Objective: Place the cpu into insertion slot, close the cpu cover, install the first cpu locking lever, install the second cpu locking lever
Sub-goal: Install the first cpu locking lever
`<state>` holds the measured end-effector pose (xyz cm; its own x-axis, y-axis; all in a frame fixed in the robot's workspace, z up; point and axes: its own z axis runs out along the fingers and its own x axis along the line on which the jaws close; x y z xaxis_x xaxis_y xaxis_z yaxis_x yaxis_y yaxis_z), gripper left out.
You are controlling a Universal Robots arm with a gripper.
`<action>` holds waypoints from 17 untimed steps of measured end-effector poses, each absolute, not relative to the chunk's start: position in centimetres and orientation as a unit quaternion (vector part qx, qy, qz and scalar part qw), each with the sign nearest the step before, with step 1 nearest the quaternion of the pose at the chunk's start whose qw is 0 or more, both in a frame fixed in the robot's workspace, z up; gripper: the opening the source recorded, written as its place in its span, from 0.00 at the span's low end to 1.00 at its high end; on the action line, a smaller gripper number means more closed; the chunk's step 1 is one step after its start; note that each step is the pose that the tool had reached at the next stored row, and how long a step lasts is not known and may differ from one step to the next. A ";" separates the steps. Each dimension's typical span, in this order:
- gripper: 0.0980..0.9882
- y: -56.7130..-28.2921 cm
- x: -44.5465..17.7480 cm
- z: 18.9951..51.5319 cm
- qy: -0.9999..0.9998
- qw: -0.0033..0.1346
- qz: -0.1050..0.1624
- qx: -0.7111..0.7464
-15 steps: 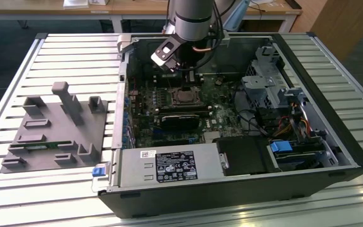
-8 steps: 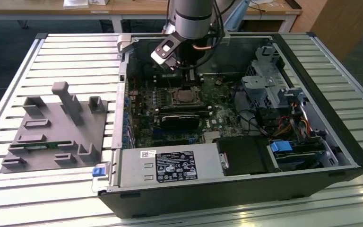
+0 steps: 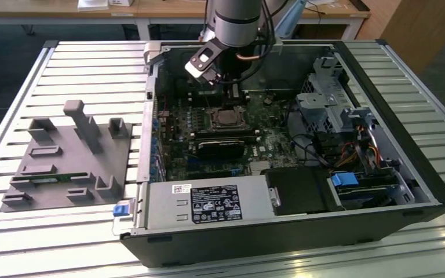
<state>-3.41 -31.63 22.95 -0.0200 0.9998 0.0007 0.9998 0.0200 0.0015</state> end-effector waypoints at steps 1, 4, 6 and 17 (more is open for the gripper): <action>0.01 -31.6 -3.4 23.0 0.714 0.000 0.001 0.700; 0.01 -31.6 -3.4 23.1 0.714 0.000 0.001 0.700; 0.01 -31.6 -3.4 23.1 0.714 0.000 0.001 0.700; 0.01 -31.6 -3.4 24.5 0.714 0.000 0.001 0.700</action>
<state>-3.39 -31.63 24.49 -0.0200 0.9998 0.0008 0.9998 0.0200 0.0016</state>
